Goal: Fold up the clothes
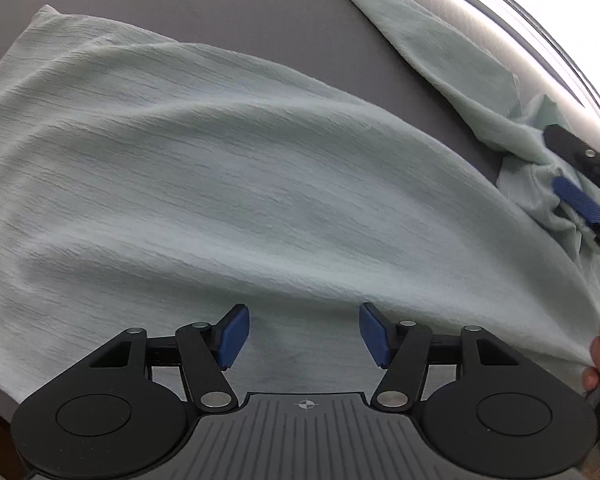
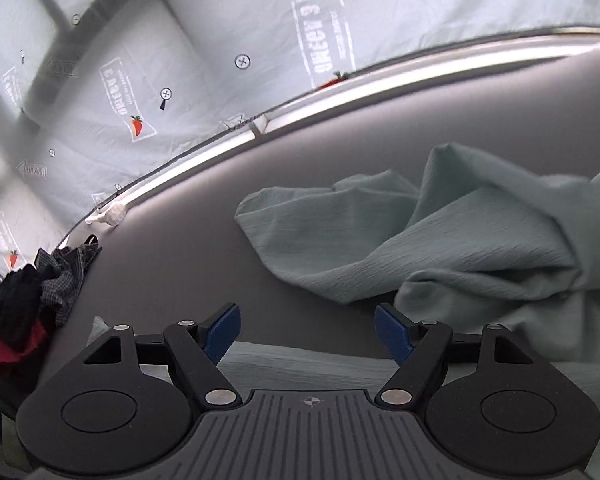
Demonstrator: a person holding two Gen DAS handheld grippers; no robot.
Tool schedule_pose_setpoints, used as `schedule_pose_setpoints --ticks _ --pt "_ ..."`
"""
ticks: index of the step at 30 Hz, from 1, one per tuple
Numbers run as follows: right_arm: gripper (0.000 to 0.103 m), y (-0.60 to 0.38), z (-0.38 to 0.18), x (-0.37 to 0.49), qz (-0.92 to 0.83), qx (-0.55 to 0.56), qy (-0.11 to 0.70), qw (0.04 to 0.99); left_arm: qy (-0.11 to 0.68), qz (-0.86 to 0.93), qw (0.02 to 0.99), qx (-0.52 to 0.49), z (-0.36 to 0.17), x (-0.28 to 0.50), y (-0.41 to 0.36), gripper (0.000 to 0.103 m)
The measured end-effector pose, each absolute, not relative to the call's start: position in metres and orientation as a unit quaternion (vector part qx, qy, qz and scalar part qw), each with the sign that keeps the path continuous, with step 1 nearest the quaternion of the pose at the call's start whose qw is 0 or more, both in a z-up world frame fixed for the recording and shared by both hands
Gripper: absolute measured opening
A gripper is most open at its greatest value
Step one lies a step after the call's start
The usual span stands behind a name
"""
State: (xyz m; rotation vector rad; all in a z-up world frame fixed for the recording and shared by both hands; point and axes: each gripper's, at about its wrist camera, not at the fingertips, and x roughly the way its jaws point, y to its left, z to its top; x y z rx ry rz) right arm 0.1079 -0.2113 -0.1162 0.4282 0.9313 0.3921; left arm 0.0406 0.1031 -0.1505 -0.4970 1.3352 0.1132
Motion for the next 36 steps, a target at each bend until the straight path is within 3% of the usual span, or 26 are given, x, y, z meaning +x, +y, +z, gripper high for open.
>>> schedule_pose_setpoints --ticks 6,10,12,13,14,15,26,36 --pt "0.078 -0.192 -0.161 0.146 0.070 0.281 0.493 0.821 0.615 0.049 0.750 -0.239 -0.155 0.051 0.147 0.076" --pt "0.075 -0.186 -0.171 0.158 0.025 0.314 0.473 0.823 0.615 0.051 0.749 -0.240 -0.153 0.052 0.173 0.076" --pt "0.056 -0.190 -0.175 0.161 -0.016 0.335 0.475 0.814 0.613 0.053 0.754 -0.229 -0.152 0.054 0.180 0.077" --pt "0.042 -0.191 -0.176 0.162 -0.027 0.340 0.476 0.811 0.613 0.053 0.755 -0.228 -0.152 0.056 0.183 0.077" --pt "0.008 -0.192 -0.176 0.161 -0.029 0.341 0.478 0.809 0.613 0.052 0.755 -0.228 -0.151 0.058 0.185 0.077" --pt "0.002 -0.193 -0.176 0.161 -0.032 0.341 0.479 0.808 0.612 0.052 0.755 -0.228 -0.151 0.060 0.188 0.077" --pt "0.003 -0.209 -0.107 0.074 0.125 0.365 0.468 0.795 0.590 0.029 0.763 -0.263 -0.140 0.085 0.195 0.078" --pt "0.003 -0.246 -0.137 -0.004 0.109 0.346 0.559 0.746 0.594 0.012 0.754 -0.280 -0.151 0.123 0.175 0.083"
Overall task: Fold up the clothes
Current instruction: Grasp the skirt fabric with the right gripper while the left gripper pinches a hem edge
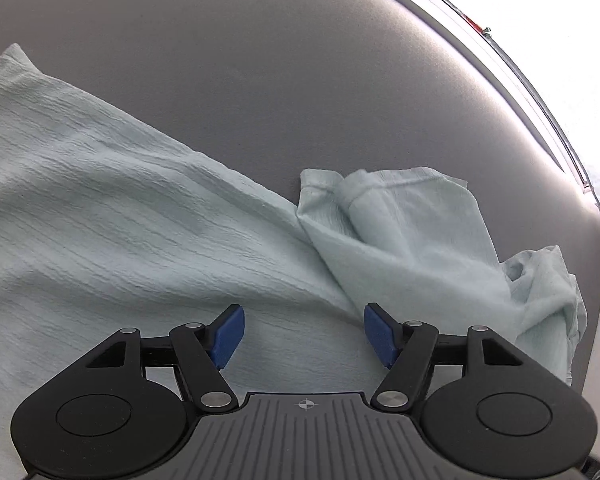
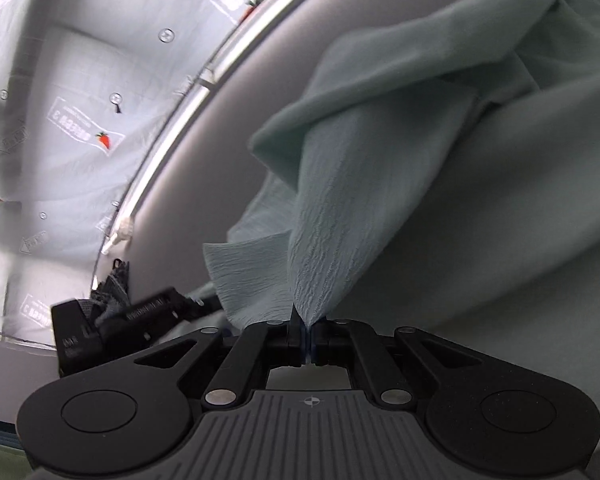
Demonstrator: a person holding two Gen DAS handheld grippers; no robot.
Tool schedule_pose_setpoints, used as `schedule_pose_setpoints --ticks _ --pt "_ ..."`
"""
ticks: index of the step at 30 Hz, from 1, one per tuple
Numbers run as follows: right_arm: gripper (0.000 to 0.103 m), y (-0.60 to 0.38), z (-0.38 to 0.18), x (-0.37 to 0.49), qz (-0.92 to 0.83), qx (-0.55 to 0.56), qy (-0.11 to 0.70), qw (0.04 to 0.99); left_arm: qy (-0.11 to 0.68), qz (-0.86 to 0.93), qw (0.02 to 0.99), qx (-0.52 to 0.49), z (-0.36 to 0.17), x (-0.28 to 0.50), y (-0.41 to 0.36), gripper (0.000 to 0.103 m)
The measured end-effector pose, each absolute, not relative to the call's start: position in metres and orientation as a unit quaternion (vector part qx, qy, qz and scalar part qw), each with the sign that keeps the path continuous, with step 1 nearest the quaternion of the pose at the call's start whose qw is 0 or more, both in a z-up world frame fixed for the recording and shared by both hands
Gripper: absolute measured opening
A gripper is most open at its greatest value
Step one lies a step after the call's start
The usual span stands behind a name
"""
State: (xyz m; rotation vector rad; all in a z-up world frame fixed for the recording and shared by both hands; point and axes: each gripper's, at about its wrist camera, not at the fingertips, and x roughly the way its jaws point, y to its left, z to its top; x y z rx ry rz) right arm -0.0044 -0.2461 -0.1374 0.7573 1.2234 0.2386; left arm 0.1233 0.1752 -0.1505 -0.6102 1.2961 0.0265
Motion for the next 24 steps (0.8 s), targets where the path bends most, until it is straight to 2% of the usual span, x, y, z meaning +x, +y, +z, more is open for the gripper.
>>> schedule_pose_setpoints --ticks 3,6,12,13,14,15,16,17,18,19,20,24 --pt "0.003 -0.252 -0.149 -0.013 0.098 0.341 0.570 0.741 0.578 0.022 0.775 -0.254 -0.142 0.137 0.173 0.083" --pt "0.003 -0.255 -0.153 -0.016 0.096 0.341 0.570 0.741 0.572 0.006 0.786 -0.236 -0.136 0.151 0.167 0.097" --pt "0.004 -0.255 -0.154 -0.019 0.102 0.330 0.572 0.744 0.579 -0.015 0.792 -0.193 -0.132 0.171 0.144 0.095" --pt "0.004 -0.256 -0.154 -0.020 0.102 0.330 0.573 0.743 0.581 -0.014 0.794 -0.180 -0.134 0.175 0.138 0.090" --pt "0.005 -0.256 -0.155 -0.020 0.103 0.329 0.574 0.742 0.583 -0.007 0.797 -0.159 -0.137 0.178 0.131 0.078" --pt "0.005 -0.255 -0.154 -0.019 0.103 0.329 0.576 0.741 0.585 0.000 0.799 -0.137 -0.140 0.181 0.123 0.072" --pt "0.005 -0.252 -0.153 -0.017 0.102 0.329 0.577 0.741 0.589 0.003 0.799 -0.122 -0.144 0.182 0.119 0.059" --pt "0.006 -0.252 -0.152 -0.016 0.102 0.329 0.577 0.741 0.594 0.006 0.797 -0.110 -0.148 0.184 0.114 0.041" --pt "0.006 -0.252 -0.151 -0.015 0.102 0.329 0.577 0.741 0.598 0.008 0.795 -0.100 -0.152 0.185 0.110 0.032" --pt "0.007 -0.251 -0.150 -0.014 0.104 0.329 0.576 0.741 0.599 0.012 0.794 -0.103 -0.154 0.182 0.110 0.018" --pt "0.008 -0.250 -0.148 -0.012 0.104 0.328 0.577 0.741 0.596 0.016 0.796 -0.110 -0.154 0.179 0.111 0.010" --pt "0.016 -0.251 -0.145 -0.008 0.109 0.363 0.572 0.728 0.566 0.022 0.805 -0.174 -0.141 0.173 0.126 0.006"
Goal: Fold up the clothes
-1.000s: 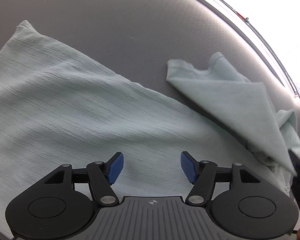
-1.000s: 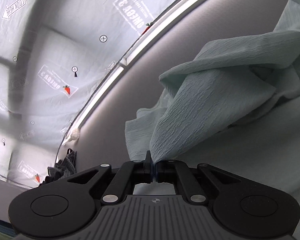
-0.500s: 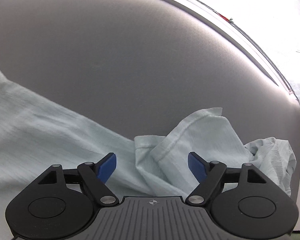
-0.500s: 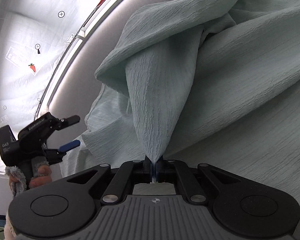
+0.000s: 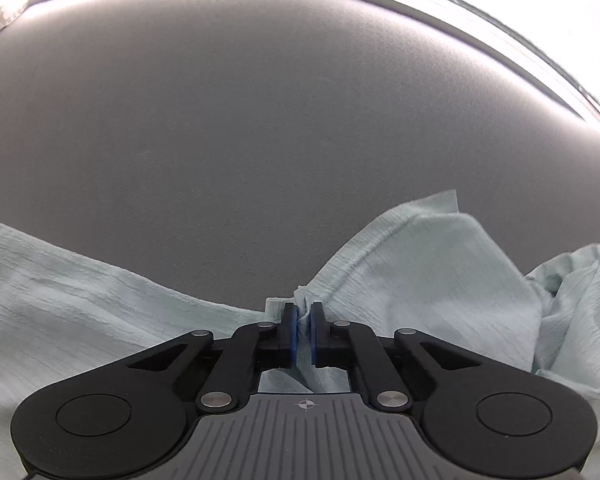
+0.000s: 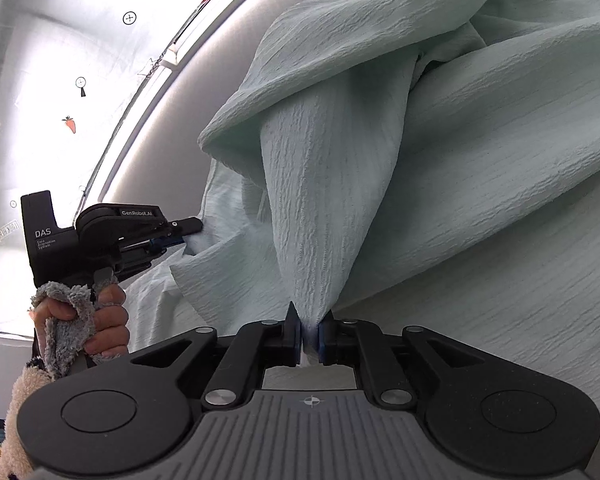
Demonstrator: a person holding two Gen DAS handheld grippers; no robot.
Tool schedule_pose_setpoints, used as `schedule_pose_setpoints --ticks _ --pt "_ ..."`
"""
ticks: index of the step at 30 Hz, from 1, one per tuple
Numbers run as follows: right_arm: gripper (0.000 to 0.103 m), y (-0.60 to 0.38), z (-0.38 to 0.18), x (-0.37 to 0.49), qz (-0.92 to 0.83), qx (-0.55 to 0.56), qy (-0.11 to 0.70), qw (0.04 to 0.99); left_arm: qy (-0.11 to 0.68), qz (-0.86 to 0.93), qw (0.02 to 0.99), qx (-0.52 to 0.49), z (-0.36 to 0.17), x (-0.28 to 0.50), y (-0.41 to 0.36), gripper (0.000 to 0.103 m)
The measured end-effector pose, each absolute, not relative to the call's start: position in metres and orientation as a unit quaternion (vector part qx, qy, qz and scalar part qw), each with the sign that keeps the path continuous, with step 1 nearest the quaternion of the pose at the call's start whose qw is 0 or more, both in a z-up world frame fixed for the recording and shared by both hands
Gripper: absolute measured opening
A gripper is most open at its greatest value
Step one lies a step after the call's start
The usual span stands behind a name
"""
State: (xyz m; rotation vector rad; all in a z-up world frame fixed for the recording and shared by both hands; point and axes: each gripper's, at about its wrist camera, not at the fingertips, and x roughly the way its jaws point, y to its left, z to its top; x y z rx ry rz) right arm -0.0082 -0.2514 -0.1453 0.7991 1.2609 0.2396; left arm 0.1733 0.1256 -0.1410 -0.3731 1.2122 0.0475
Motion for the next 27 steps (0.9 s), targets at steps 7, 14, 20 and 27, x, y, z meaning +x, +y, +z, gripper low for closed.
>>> schedule_pose_setpoints --ticks 7,14,20,27 --pt "0.044 -0.270 -0.139 -0.006 0.118 0.469 0.517 0.706 0.507 0.086 0.833 -0.205 -0.099 0.175 0.173 0.006" --pt "0.049 -0.287 -0.132 0.004 0.104 0.482 0.497 0.714 0.425 0.164 0.867 -0.201 -0.043 0.185 0.258 0.006" --pt "0.049 -0.278 -0.141 0.016 0.091 0.479 0.496 0.719 0.361 0.203 0.889 -0.194 0.006 0.187 0.312 0.006" --pt "0.052 -0.267 -0.143 0.023 0.082 0.459 0.512 0.722 0.348 0.251 0.888 -0.164 0.007 0.206 0.343 0.006"
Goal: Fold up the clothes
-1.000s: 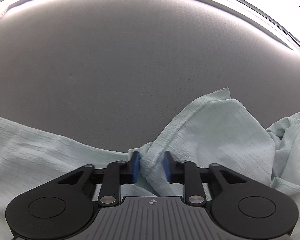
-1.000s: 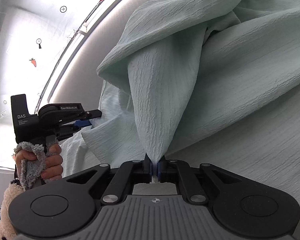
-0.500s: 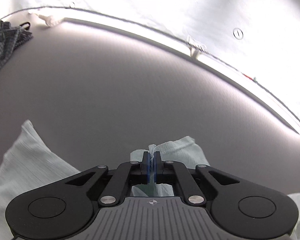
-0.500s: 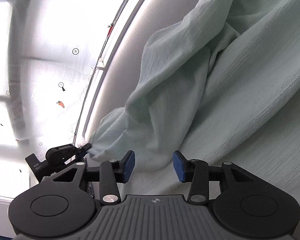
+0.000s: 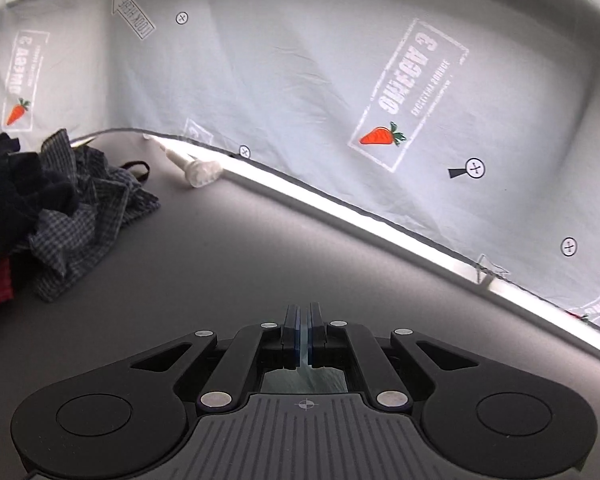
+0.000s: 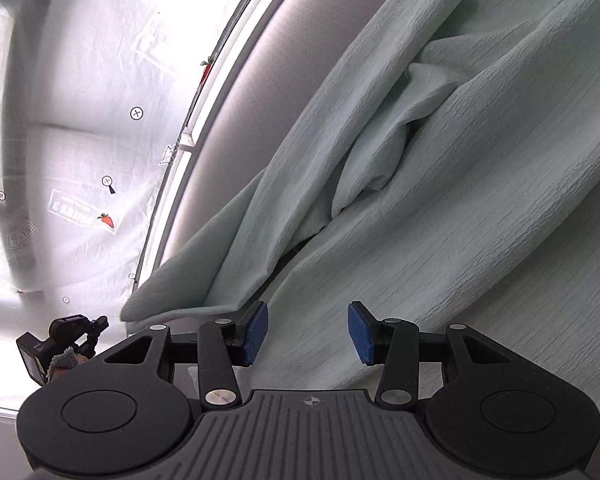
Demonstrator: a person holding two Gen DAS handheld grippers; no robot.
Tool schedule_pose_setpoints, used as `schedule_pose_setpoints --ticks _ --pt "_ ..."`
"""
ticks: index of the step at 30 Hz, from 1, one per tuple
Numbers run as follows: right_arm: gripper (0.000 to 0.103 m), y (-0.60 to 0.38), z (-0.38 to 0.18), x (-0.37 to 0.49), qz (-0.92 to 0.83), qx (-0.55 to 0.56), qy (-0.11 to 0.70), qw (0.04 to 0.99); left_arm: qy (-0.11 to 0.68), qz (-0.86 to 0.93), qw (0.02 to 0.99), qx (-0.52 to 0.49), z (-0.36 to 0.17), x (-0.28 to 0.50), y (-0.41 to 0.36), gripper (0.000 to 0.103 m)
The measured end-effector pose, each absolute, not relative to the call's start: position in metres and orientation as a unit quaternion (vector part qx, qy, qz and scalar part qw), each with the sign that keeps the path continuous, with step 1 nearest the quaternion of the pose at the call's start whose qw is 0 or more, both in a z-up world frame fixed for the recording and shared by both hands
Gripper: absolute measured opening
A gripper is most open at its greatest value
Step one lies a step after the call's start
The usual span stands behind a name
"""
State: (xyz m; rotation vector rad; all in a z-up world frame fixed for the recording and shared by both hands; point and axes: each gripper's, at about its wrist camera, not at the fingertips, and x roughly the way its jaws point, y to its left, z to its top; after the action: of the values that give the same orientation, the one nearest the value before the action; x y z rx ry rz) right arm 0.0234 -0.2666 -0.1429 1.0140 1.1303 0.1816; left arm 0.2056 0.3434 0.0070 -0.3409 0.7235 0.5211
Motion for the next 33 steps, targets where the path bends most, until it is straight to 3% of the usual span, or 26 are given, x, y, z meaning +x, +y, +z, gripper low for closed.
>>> schedule_pose_setpoints --ticks 8,19,21,23,24,26,29,33 --pt "0.069 -0.242 -0.160 0.046 0.047 0.451 0.500 0.738 0.401 0.223 0.865 -0.203 -0.033 0.175 0.344 0.016" --pt "0.069 -0.213 -0.189 0.116 0.046 0.438 0.502 0.744 0.519 0.181 0.797 -0.250 -0.127 0.108 0.274 0.025" --pt "0.064 -0.207 -0.199 0.126 0.048 0.433 0.517 0.737 0.526 0.182 0.791 -0.253 -0.131 0.095 0.267 0.029" --pt "0.045 -0.206 -0.206 0.133 0.034 0.450 0.518 0.726 0.528 0.183 0.787 -0.261 -0.132 0.085 0.266 0.032" --pt "0.042 -0.209 -0.206 0.132 0.034 0.457 0.512 0.727 0.530 0.181 0.786 -0.263 -0.132 0.079 0.267 0.032" --pt "0.022 -0.213 -0.201 0.134 0.041 0.458 0.499 0.735 0.527 0.195 0.788 -0.253 -0.131 0.073 0.269 0.032" --pt "0.009 -0.218 -0.198 0.144 0.038 0.463 0.494 0.735 0.525 0.211 0.783 -0.257 -0.133 0.067 0.277 0.032" --pt "0.004 -0.227 -0.192 0.163 0.050 0.500 0.474 0.723 0.516 0.210 0.777 -0.292 -0.136 0.070 0.288 0.032"
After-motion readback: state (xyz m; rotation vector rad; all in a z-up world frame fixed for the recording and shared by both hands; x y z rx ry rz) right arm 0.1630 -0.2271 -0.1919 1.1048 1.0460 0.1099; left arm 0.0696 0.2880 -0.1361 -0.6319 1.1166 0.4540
